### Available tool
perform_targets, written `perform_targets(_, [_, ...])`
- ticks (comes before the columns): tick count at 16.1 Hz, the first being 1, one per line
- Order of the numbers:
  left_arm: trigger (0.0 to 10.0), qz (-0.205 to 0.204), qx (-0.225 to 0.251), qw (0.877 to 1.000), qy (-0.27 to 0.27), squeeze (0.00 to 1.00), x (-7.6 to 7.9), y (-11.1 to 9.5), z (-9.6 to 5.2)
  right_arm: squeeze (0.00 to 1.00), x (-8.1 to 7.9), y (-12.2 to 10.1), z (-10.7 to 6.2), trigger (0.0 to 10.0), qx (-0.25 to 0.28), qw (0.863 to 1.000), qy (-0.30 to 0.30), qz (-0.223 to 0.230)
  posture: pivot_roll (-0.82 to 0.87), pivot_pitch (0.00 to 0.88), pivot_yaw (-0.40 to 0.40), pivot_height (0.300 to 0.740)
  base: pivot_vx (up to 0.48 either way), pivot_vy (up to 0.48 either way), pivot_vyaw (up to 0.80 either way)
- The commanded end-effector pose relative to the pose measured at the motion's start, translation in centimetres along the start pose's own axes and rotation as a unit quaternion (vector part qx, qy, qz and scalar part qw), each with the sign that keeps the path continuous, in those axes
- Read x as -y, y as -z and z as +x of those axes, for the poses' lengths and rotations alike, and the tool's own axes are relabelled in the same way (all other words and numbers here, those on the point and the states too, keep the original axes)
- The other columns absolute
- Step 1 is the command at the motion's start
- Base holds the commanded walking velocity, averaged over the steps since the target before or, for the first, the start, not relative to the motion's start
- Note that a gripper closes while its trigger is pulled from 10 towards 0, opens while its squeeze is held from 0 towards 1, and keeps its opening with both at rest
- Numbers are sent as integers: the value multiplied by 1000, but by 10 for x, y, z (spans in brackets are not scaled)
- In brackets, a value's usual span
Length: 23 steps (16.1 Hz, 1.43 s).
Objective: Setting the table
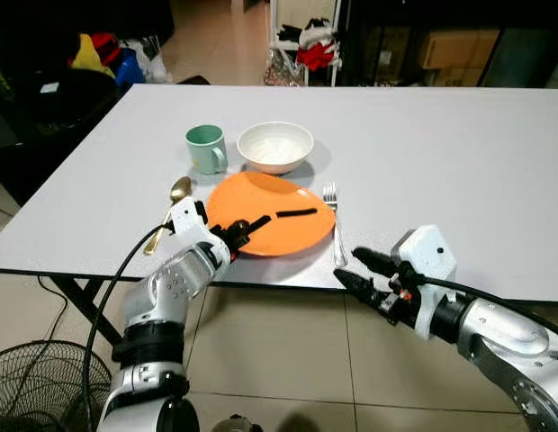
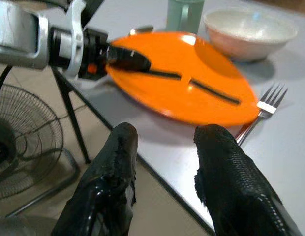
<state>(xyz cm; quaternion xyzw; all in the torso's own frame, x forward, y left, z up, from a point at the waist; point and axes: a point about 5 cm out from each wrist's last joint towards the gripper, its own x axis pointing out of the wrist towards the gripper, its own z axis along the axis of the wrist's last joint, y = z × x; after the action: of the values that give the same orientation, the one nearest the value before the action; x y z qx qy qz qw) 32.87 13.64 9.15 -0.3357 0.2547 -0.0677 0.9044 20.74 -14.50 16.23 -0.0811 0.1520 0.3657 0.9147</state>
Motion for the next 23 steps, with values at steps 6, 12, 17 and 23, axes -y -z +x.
perform_targets(6, [10000, 11, 5, 1000, -9, 196, -2, -2, 1, 0, -10, 3, -2, 10000, -18, 999, -34, 13, 33, 0, 84, 740, 0, 0, 0])
perform_targets(12, [10000, -2, -13, 1000, -22, 1000, -9, 4, 2, 0, -11, 0, -2, 10000, -12, 999, -48, 20, 34, 0, 79, 740, 0, 0, 0])
perform_targets(17, [10000, 4, 0, 1000, -30, 1000, -10, -5, 2, 0, -10, -2, -1, 10000, -10, 998, -50, 21, 37, 0, 80, 740, 0, 0, 0])
perform_targets(23, [10000, 25, 63, 995, -77, 1000, -20, -29, 2, 0, -6, -5, 1, 10000, -1, 999, -33, 16, 38, 0, 79, 740, 0, 0, 0])
